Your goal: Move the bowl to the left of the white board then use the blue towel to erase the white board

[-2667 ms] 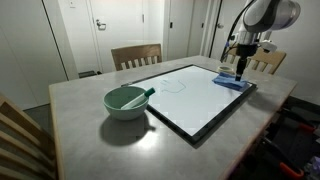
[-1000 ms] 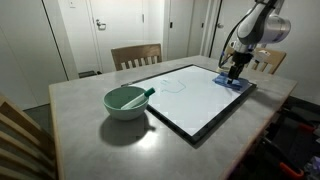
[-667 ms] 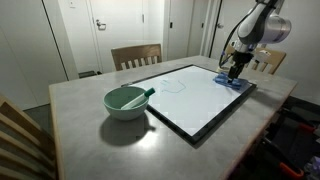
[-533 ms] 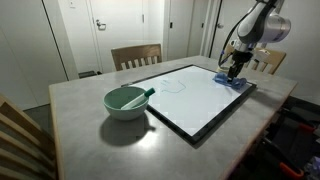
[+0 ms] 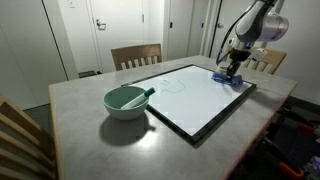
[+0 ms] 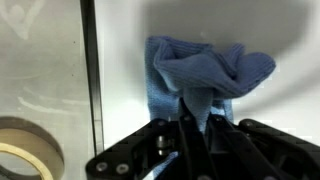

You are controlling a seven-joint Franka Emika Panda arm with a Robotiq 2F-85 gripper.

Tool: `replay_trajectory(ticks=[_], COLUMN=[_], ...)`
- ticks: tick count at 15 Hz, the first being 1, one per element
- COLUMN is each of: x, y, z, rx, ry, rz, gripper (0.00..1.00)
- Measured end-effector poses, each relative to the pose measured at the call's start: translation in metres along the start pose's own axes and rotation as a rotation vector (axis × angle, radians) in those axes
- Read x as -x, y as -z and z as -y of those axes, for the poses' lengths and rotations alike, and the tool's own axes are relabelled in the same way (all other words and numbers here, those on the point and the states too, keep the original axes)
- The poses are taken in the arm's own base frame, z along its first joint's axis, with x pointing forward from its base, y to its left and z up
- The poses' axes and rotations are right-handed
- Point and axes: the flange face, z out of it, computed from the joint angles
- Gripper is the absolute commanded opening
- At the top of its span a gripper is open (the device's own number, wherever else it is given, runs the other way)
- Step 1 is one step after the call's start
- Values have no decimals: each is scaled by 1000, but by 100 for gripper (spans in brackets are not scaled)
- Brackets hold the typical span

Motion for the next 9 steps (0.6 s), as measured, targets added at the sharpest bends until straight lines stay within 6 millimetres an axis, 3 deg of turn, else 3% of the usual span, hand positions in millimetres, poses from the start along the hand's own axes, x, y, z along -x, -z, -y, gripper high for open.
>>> replay_trajectory(ticks=[9], x=[-33], y=[-2], z=[28], rx=[76], ry=[67], rz=[20], gripper=[2])
